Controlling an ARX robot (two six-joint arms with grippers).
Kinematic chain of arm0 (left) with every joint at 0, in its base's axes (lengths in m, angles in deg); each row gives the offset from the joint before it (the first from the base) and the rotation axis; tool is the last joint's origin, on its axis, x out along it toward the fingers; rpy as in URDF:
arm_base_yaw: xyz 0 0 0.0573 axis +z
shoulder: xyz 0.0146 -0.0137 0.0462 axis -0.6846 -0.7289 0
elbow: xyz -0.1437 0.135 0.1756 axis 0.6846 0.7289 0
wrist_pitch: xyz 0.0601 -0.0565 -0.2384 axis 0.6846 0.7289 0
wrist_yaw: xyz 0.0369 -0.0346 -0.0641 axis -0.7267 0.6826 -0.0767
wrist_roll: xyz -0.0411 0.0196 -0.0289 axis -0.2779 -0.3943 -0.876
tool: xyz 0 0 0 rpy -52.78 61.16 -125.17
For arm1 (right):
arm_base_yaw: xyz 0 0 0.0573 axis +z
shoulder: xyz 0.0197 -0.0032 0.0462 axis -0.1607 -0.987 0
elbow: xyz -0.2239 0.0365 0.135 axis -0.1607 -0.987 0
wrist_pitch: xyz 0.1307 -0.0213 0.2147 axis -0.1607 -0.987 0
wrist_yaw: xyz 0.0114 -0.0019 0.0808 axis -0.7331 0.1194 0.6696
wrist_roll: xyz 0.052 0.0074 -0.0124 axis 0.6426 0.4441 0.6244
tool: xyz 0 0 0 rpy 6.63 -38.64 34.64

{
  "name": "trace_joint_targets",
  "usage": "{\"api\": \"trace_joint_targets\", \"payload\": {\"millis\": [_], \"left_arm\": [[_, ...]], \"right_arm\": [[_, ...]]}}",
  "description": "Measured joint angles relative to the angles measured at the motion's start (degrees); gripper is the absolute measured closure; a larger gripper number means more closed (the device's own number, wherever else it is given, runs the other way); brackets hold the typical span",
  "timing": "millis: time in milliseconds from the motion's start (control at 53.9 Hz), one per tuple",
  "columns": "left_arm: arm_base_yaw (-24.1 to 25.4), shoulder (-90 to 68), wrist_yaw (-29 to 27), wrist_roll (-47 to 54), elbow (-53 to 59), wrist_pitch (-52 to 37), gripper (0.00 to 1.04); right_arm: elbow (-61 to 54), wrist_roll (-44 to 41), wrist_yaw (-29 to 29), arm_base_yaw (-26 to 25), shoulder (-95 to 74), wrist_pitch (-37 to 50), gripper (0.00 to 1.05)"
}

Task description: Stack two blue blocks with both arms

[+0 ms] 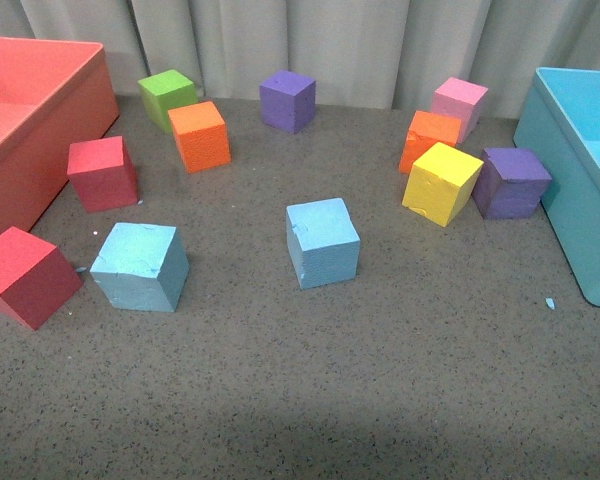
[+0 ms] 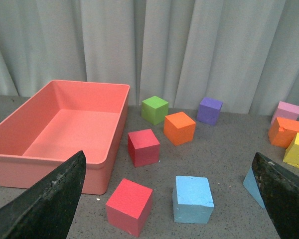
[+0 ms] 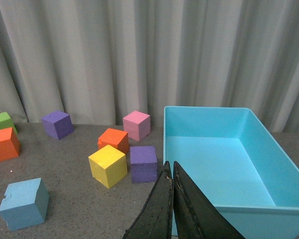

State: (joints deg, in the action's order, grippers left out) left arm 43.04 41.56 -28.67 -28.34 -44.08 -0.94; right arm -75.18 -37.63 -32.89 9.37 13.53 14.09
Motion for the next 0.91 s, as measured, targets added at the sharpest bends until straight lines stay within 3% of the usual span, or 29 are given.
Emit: {"api": "trace_joint_targets", "payload": {"millis": [482,556,704,908], "left_arm": [[0.0,0.0,0.0,0.0,0.0,0.0,0.07],[0.0,0.0,0.0,0.0,0.0,0.0,0.07],[0.0,0.0,0.0,0.0,0.0,0.0,0.07],[0.0,0.0,0.0,0.0,0.0,0.0,0.07]], "right_arm": [[0.0,0.0,0.0,0.0,7.5,-7.6,1.04],[0.0,0.0,0.2,0.0,15.2,-16.9,1.04],[0.0,0.0,0.2,0.0,16.9,-17.4,1.04],[0.0,0.0,0.2,0.0,17.0,-17.4,0.57]]}}
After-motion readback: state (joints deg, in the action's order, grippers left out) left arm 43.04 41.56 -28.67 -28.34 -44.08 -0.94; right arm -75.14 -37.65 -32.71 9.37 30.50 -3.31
